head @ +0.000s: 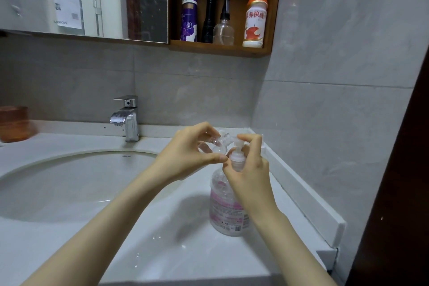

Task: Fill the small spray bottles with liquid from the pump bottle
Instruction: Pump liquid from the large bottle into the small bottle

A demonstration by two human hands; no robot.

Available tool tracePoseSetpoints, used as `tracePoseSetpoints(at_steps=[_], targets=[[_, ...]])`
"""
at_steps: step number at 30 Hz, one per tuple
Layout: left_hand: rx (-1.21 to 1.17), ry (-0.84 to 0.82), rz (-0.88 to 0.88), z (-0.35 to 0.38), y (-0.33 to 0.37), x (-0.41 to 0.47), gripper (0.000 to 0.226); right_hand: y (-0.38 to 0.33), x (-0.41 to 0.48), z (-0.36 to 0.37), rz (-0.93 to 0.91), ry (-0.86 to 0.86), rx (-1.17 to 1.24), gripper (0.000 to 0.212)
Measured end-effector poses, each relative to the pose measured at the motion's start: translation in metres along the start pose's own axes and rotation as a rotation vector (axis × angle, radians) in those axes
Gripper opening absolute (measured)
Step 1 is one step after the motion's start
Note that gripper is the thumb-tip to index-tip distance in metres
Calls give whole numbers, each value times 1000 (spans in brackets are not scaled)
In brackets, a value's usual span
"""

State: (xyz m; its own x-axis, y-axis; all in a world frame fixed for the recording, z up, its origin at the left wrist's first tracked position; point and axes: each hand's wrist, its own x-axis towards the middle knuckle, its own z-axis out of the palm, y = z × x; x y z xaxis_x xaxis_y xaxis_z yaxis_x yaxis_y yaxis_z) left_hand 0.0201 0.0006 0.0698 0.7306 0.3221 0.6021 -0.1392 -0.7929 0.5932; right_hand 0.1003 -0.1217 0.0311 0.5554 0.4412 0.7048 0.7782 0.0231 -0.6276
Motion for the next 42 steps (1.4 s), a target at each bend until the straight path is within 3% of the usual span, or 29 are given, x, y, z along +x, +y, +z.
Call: tracePoseSetpoints(at_steps=[42], targets=[[27, -19, -2, -2, 7, -2, 39, -1, -2, 3, -10, 10, -47, 39]])
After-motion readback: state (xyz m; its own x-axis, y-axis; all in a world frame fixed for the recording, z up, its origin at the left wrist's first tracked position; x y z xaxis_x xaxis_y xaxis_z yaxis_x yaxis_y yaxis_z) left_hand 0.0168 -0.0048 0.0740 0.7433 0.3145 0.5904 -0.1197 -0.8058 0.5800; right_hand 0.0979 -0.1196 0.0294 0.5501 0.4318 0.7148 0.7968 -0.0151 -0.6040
